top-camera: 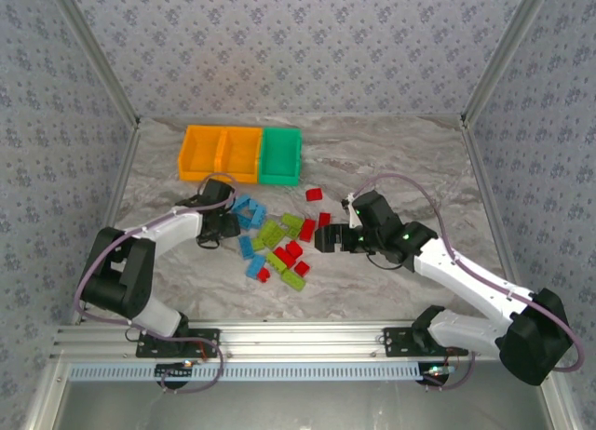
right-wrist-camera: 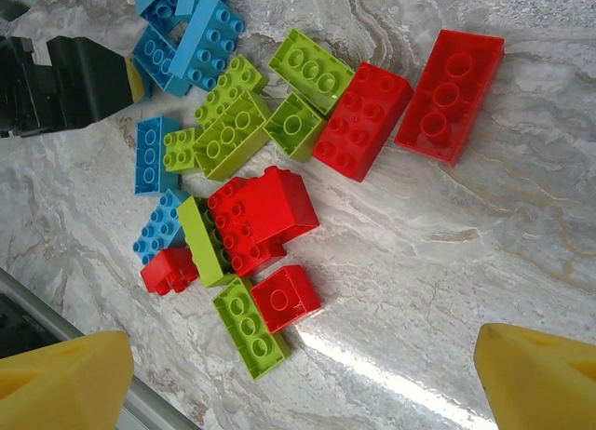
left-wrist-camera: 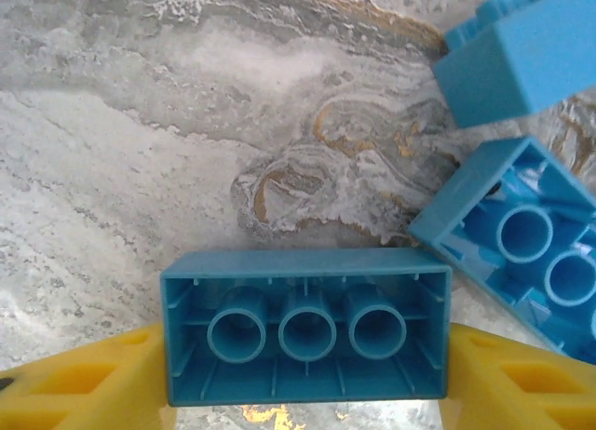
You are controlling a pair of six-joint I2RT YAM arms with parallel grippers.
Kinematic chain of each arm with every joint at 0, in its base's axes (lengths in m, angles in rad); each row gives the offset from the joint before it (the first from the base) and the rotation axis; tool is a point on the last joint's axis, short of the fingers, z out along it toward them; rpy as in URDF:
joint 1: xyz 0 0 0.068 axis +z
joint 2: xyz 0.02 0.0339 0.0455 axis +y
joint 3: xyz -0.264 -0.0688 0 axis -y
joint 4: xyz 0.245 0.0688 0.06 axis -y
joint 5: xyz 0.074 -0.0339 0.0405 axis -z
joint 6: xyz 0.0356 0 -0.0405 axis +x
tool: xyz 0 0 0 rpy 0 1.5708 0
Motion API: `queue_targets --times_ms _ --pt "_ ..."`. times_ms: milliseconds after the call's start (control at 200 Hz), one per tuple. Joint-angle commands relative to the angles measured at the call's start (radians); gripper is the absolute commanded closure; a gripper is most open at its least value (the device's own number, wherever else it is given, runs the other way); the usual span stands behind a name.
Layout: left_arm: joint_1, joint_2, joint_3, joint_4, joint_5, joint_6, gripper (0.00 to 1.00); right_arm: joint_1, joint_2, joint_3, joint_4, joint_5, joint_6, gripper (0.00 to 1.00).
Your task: Sort the legos into containers by color
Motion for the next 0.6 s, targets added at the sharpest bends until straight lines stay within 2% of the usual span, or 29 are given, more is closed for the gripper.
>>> queue_targets --times_ms 0,190,305,450,595 --pt "0.017 -0.009 0.020 0.014 0.037 -0.003 0.39 0.011 -0.009 0.023 -0.019 0.021 0.017 0.03" --pt "0.020 -0.218 0.040 -0.001 -0.013 -0.026 0.41 0.012 -0.042 0.024 -0.020 0.052 0.020 0.03" --pt "0.072 -0.267 0.117 0.033 -0.076 -0.027 0.41 0.012 -0.051 0.028 -0.003 0.087 0.019 0.03" --pt "0.194 -0.133 0.293 0.083 -0.067 -0.023 0.41 0.012 -0.053 0.039 -0.002 0.092 0.018 0.03" --pt "0.262 0.100 0.515 0.093 0.020 -0.020 0.42 0.011 -0.063 0.040 -0.020 0.099 0.013 0.03"
